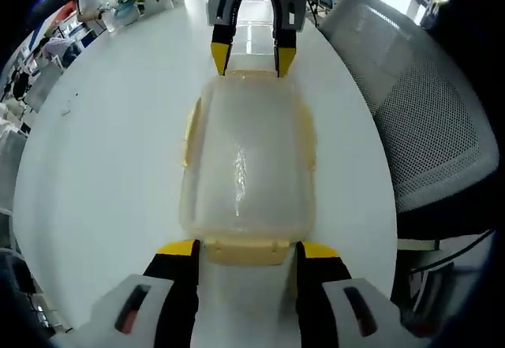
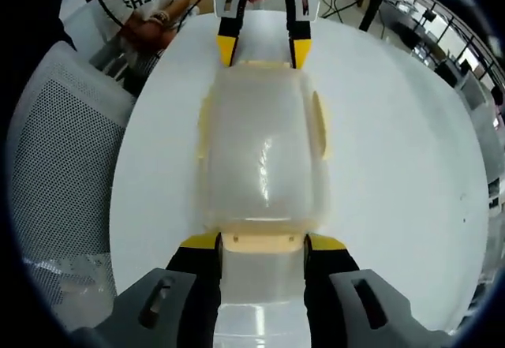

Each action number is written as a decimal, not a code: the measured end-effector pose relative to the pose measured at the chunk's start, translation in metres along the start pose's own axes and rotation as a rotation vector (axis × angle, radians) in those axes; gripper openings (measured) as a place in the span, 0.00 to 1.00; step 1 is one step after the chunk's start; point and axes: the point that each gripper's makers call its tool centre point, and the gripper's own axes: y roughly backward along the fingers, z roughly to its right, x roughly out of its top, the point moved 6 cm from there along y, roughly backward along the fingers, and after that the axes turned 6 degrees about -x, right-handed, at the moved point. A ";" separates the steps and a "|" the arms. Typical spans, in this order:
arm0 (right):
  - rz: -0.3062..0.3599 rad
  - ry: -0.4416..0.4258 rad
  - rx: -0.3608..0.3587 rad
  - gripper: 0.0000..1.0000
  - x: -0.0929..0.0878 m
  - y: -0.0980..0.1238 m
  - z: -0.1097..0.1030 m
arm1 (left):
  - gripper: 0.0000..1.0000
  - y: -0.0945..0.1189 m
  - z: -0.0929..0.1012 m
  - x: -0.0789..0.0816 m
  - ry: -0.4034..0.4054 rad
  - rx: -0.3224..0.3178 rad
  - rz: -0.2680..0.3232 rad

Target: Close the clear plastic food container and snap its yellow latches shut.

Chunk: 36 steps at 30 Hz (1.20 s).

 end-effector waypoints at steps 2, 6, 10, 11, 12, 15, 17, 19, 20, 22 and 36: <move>-0.004 0.001 0.001 0.38 0.001 0.000 0.000 | 0.44 0.000 0.000 0.000 0.000 0.002 -0.003; -0.021 -0.008 0.006 0.38 0.002 -0.001 0.001 | 0.37 0.001 -0.001 0.000 -0.010 -0.005 -0.007; -0.020 0.000 0.011 0.37 0.002 -0.001 0.002 | 0.34 0.001 -0.005 -0.001 -0.007 -0.016 -0.014; -0.021 -0.005 0.013 0.37 0.002 -0.001 0.002 | 0.34 0.001 -0.005 0.000 -0.010 -0.013 -0.018; -0.022 -0.005 0.013 0.37 0.002 -0.001 0.002 | 0.34 0.000 -0.005 0.000 -0.008 -0.011 -0.021; -0.024 -0.006 0.014 0.37 0.002 -0.002 0.002 | 0.34 0.000 -0.004 -0.001 -0.005 -0.010 -0.015; -0.025 -0.007 0.018 0.37 0.002 -0.002 0.002 | 0.35 0.000 -0.004 -0.001 -0.012 -0.010 -0.009; -0.031 -0.007 0.018 0.37 0.002 -0.002 0.002 | 0.35 0.000 -0.003 0.000 -0.018 -0.006 -0.016; -0.034 0.000 0.017 0.37 0.002 -0.003 0.002 | 0.35 0.000 -0.003 -0.001 -0.022 -0.007 -0.018; -0.041 0.005 0.019 0.37 0.003 -0.002 0.002 | 0.35 0.000 -0.004 0.000 -0.024 -0.007 -0.021; -0.037 0.015 0.032 0.36 0.003 -0.001 0.003 | 0.33 0.001 -0.001 0.000 -0.004 -0.002 -0.008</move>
